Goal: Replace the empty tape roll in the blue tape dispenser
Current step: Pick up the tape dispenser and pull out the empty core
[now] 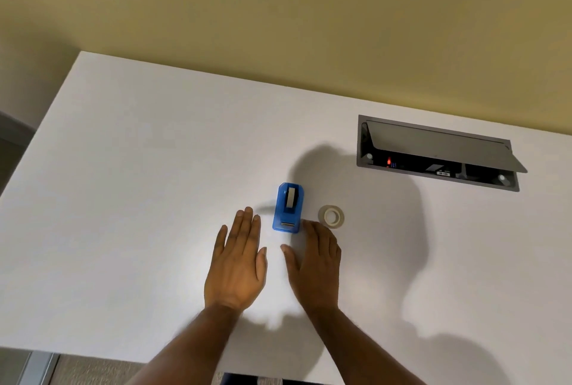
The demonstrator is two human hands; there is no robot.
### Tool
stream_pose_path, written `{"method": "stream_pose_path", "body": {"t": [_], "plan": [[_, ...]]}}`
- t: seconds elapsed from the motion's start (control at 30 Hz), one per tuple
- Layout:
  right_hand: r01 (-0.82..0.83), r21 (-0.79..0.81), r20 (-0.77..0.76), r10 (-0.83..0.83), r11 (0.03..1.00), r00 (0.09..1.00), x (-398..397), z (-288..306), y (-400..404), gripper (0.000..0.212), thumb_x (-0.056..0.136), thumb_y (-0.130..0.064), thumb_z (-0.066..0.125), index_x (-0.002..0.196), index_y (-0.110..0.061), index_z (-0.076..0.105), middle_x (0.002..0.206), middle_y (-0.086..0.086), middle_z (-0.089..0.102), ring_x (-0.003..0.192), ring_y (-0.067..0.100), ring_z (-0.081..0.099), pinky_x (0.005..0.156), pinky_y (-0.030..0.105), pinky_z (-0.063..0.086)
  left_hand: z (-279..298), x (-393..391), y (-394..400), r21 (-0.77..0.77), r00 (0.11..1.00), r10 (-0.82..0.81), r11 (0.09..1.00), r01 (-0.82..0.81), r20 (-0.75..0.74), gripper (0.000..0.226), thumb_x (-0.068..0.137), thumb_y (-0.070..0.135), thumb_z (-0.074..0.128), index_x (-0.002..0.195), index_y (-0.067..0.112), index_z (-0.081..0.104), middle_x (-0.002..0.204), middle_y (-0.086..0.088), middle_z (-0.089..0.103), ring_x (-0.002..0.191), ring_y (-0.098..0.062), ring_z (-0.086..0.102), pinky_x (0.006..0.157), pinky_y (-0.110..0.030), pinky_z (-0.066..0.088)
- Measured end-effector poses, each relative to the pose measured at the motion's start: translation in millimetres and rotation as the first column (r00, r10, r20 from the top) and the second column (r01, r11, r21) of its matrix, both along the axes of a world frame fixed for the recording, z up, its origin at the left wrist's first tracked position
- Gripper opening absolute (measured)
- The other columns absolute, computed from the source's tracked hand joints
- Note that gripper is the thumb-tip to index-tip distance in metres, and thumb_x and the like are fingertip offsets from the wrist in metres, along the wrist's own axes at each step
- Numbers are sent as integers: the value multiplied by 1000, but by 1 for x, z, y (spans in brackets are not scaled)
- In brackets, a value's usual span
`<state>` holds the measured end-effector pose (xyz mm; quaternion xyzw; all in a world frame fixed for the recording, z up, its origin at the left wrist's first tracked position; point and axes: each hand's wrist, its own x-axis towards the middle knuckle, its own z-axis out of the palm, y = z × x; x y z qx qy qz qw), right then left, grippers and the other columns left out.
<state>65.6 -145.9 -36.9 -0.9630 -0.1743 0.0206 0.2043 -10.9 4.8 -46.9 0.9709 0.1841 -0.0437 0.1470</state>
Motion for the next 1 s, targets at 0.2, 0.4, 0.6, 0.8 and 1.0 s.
{"method": "stream_pose_path", "body": {"t": [0.2,0.4,0.6,0.8,1.0], "plan": [[163,32,-27,-162,986,986,12,4,33,76,78,-71,62,134,-20,50,118,-1,62,106,17,56,88,27,45,-6,-3,2,0,1000,3,1000,-3,10,65,101,37,32,162,20,17,171,1,11,158,-14,3,127,-43,12],[209,6,-16,-209,978,978,17,-2,43,78,80,-80,53,135,-25,46,108,-5,60,96,13,57,85,22,37,-11,-3,4,-13,999,-5,1000,6,45,64,101,37,33,161,18,22,171,0,14,158,-16,6,126,-46,18],[198,15,11,-198,980,980,16,0,43,76,85,-82,46,137,-26,45,105,-7,57,93,11,54,83,21,38,-8,-3,4,-18,999,-10,1000,10,38,63,101,38,33,161,20,21,171,1,13,158,-15,6,126,-44,16],[208,39,-40,-206,977,978,18,2,43,75,83,-82,48,134,-28,45,104,-7,58,92,10,56,84,22,44,6,12,1,-237,970,169,963,-124,176,50,102,40,38,146,20,50,156,-1,47,146,-21,42,118,-47,36],[170,-17,-27,-170,985,985,18,-1,40,59,80,-54,73,125,-22,52,98,-3,58,90,15,58,82,30,52,48,71,3,-573,948,181,819,2,262,40,101,44,44,140,38,47,132,32,50,122,9,49,103,-13,36]]}}
